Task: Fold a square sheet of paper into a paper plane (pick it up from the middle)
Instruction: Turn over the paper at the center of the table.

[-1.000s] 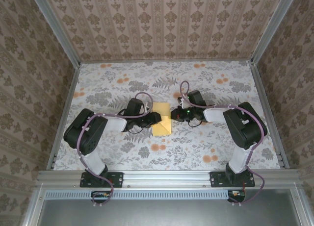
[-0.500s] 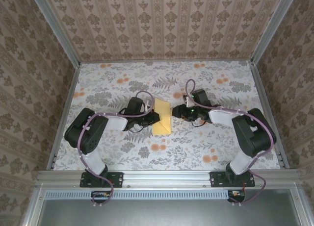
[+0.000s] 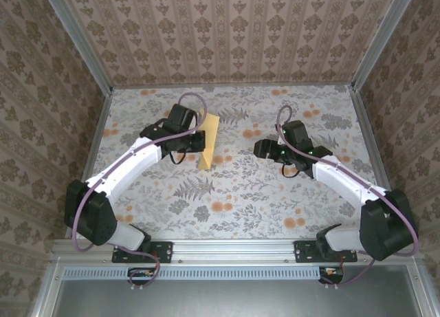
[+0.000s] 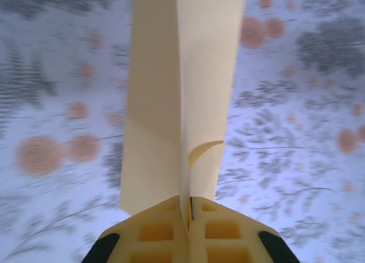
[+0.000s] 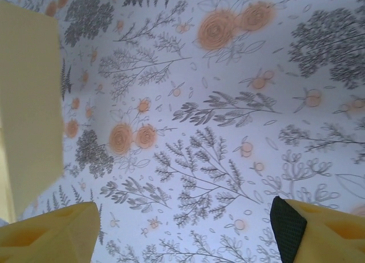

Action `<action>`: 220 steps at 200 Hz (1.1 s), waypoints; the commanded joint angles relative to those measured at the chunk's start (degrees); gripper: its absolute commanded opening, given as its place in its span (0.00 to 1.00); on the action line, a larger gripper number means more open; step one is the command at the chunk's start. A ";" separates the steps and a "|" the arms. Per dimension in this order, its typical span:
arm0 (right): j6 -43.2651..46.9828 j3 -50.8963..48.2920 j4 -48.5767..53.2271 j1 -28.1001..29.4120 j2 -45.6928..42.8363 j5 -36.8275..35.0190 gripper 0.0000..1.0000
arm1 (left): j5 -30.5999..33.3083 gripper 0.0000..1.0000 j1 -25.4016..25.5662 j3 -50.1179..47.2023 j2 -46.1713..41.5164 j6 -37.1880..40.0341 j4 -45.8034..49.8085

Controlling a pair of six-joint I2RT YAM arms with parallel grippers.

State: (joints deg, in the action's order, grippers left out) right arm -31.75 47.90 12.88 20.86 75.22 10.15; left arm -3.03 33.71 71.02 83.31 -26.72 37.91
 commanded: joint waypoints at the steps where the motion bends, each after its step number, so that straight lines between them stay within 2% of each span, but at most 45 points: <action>1: 0.94 0.14 4.33 -0.29 -1.62 -4.94 0.82 | 17.54 0.05 1.61 5.12 2.10 5.70 17.84; 40: 0.70 -0.88 5.35 -0.38 -2.18 -6.25 0.83 | 35.54 0.05 6.33 12.56 13.37 4.06 26.49; 62: 0.47 -1.27 6.20 -0.78 -2.52 -7.37 0.83 | 40.98 0.05 9.16 15.70 21.28 2.25 29.08; 84: 0.29 -1.54 6.79 -1.28 -2.60 -7.77 0.83 | 43.56 0.05 11.76 18.96 29.19 0.76 30.58; 116: 0.20 -2.27 7.48 -1.88 -2.87 -7.87 0.83 | 43.33 0.05 15.86 22.96 37.93 -0.51 31.22; 136: 0.11 -2.97 7.51 -2.17 -3.36 -8.04 0.83 | 40.87 0.06 17.85 24.07 40.87 -1.05 30.66; 172: -0.39 -3.77 7.57 -2.68 -3.26 -8.04 0.83 | 34.74 0.10 20.11 23.56 41.80 -0.84 26.69; 220: -1.19 -4.17 7.62 -3.24 -3.02 -7.78 0.83 | 26.95 0.20 20.25 22.89 40.98 0.00 21.11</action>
State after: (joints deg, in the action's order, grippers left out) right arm -31.90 44.47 18.72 18.20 73.06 3.36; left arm 29.19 53.95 93.30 125.08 -26.57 61.95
